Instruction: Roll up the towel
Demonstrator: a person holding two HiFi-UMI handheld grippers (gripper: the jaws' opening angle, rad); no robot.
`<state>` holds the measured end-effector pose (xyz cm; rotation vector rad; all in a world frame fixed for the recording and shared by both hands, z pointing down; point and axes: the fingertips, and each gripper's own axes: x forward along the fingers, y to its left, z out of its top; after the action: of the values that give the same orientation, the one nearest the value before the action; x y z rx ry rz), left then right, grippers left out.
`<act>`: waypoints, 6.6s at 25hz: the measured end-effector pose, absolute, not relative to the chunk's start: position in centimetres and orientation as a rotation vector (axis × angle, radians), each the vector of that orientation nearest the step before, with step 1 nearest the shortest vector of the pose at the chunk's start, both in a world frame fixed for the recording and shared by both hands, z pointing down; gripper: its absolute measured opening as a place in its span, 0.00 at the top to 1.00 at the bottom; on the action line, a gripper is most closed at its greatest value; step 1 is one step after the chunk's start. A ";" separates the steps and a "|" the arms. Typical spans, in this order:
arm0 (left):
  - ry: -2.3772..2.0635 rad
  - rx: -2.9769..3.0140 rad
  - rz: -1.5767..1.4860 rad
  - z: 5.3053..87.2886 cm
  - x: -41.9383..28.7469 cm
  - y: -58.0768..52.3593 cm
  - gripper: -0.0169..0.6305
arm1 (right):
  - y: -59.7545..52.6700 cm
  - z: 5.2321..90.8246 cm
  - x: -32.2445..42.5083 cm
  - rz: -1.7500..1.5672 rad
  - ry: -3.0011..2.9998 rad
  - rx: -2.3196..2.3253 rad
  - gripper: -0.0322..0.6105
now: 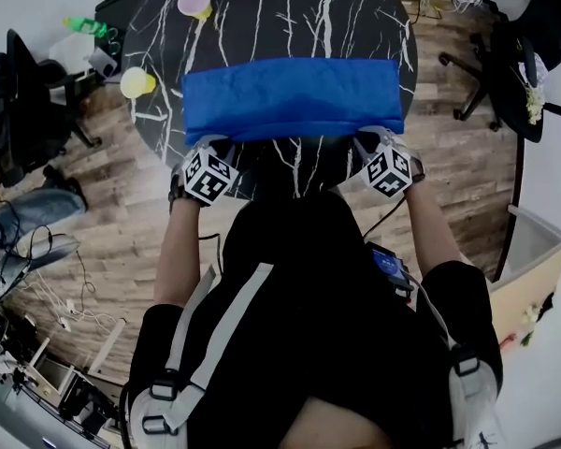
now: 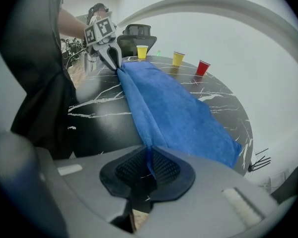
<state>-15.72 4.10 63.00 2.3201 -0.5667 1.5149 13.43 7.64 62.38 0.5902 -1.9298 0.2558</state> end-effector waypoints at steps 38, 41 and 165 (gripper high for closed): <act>-0.865 2.394 1.338 58.5 -15.6 -3.3 0.75 | 0.2 58.3 14.4 0.223 -1.977 0.825 0.74; -0.861 2.430 1.330 58.3 -15.2 -2.2 0.76 | 1.3 57.6 13.6 0.194 -2.004 0.861 0.74; -0.662 2.198 1.652 63.2 -16.4 -2.2 0.71 | 1.0 62.7 19.2 0.288 -1.787 0.751 0.84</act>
<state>-16.38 -2.16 63.20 2.1980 -0.6616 1.6522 19.24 1.00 62.67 0.7506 -1.7871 0.2876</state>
